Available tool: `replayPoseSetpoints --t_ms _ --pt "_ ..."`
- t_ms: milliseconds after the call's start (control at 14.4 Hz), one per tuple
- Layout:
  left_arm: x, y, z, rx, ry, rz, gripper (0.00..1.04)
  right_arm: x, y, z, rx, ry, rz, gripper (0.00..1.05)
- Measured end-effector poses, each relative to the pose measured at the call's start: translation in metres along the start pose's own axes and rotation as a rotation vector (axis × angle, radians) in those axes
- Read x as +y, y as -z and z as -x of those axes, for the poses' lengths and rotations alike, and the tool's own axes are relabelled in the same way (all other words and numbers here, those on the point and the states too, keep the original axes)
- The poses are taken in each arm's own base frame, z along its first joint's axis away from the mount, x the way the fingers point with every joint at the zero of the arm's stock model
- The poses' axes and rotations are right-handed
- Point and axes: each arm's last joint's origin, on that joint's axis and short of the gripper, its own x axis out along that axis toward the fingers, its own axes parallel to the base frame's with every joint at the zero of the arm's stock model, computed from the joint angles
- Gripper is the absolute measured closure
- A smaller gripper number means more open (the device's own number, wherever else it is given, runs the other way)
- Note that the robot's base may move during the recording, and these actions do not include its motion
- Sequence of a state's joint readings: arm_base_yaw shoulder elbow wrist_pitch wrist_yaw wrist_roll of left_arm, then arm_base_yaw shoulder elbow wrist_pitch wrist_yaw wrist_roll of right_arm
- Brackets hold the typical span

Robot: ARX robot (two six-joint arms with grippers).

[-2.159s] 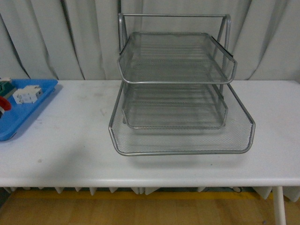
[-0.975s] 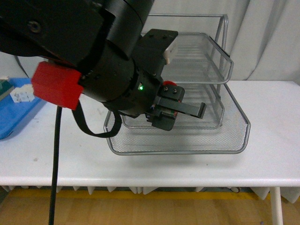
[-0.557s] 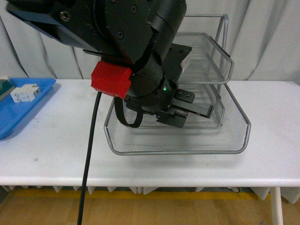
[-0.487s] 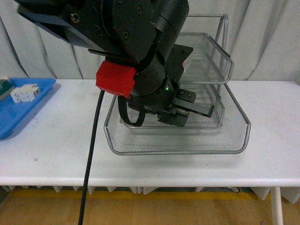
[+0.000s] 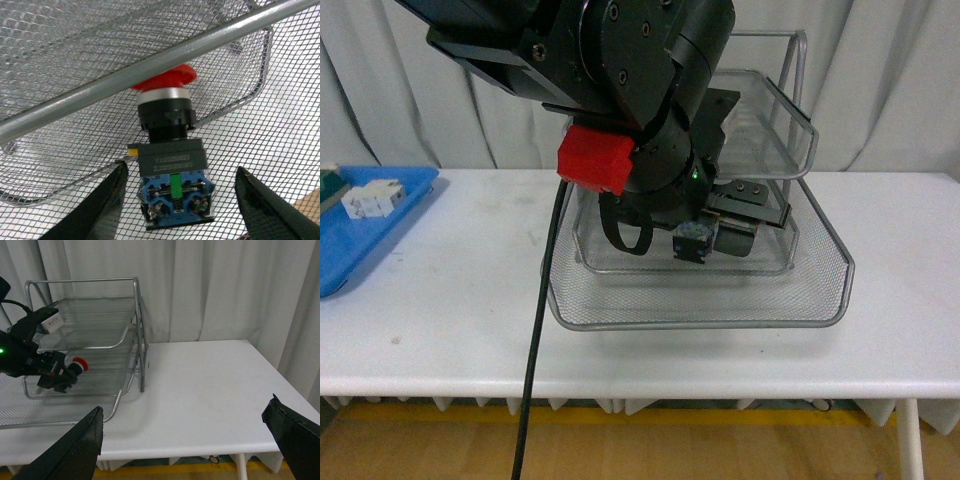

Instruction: Place button on rack with both arms

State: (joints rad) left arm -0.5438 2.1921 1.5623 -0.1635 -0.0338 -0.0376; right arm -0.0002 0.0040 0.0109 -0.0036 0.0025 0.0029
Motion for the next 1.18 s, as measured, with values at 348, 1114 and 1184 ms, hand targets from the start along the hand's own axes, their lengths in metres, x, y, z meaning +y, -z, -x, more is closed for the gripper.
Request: replayPoseSetpoints --t_ms 348,1114,1184 --pt "0.016 0.012 0.097 -0.25 0.015 0.023 0.07 0.0 0.0 0.0 0.0 0.0 0.0 0.06" --pt "0.082 0.169 0.235 -0.771 -0.473 0.194 1.03 0.0 0.0 0.0 0.0 -0.002 0.0 0.06" --pt "0.084 0.177 0.239 -0.782 -0.477 0.197 1.03 0.0 0.0 0.0 0.0 -0.002 0.0 0.06"
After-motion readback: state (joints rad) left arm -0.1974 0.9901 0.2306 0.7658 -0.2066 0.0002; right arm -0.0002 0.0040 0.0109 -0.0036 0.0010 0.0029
